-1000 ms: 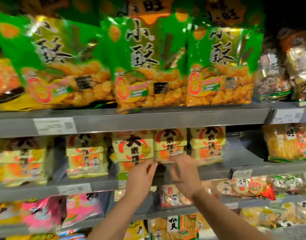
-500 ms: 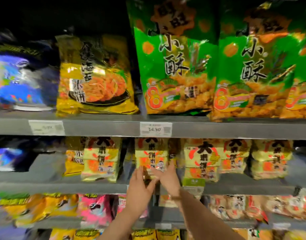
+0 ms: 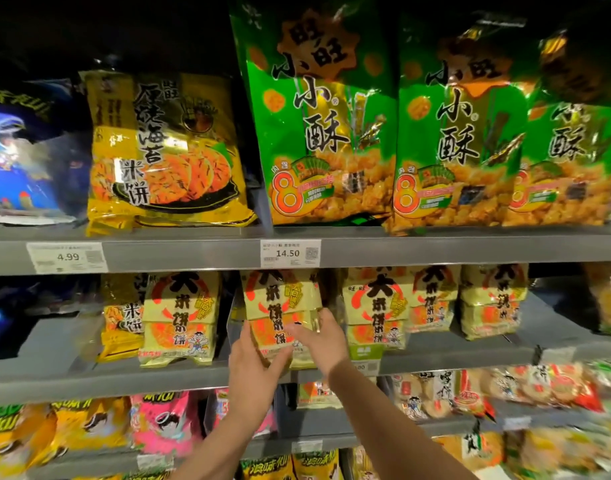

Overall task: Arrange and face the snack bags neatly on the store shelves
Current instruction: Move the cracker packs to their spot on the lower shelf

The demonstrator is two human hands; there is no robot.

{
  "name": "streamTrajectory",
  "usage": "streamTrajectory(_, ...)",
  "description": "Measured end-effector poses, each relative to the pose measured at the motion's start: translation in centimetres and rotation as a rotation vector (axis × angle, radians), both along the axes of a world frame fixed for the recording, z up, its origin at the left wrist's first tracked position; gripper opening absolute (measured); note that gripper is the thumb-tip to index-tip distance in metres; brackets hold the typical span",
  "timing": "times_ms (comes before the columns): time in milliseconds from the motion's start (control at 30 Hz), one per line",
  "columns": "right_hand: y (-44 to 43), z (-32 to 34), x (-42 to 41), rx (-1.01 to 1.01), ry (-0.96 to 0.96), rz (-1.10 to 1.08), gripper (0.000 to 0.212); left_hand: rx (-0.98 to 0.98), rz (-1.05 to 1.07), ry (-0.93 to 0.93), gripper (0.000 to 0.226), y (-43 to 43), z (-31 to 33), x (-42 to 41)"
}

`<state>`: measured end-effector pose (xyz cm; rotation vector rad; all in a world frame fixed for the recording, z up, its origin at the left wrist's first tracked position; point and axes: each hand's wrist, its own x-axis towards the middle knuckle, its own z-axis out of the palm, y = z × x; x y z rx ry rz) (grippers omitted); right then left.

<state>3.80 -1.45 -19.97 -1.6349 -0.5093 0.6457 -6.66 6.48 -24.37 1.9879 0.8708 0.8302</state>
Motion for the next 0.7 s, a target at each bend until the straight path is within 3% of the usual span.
streamTrajectory(100, -3.1, 0.1, 0.3, 0.079, 0.098, 0.0, 0.091, -0.032, -0.096, -0.072, 0.1, -2.5, 1.4, -0.4)
streamTrajectory(200, -7.3, -0.1, 0.8, 0.097, 0.11, 0.028, 0.09, -0.029, -0.183, -0.087, 0.1, -5.5, 1.5, 0.0)
streamTrajectory(300, -11.1, 0.0, 2.2, 0.063, 0.149, 0.045, 0.053, -0.093, -0.188, -0.069, 0.111, -9.0, 1.1, 0.7)
streamTrajectory(367, -13.9, -0.1, 3.5, 0.063, 0.165, 0.097, 0.042, -0.143, -0.205, -0.055, 0.113, -11.5, 0.7, 1.4)
streamTrajectory(533, -21.1, -1.3, 7.7, 0.097, 0.209, 0.201, 0.05, -0.055, -0.223, 0.03, 0.107, -17.4, -0.7, 4.6)
streamTrajectory(700, -26.1, -3.5, 12.8, 0.116, 0.282, 0.069, 0.063, 0.013, -0.332, 0.161, 0.101, -21.4, -0.2, 10.7)
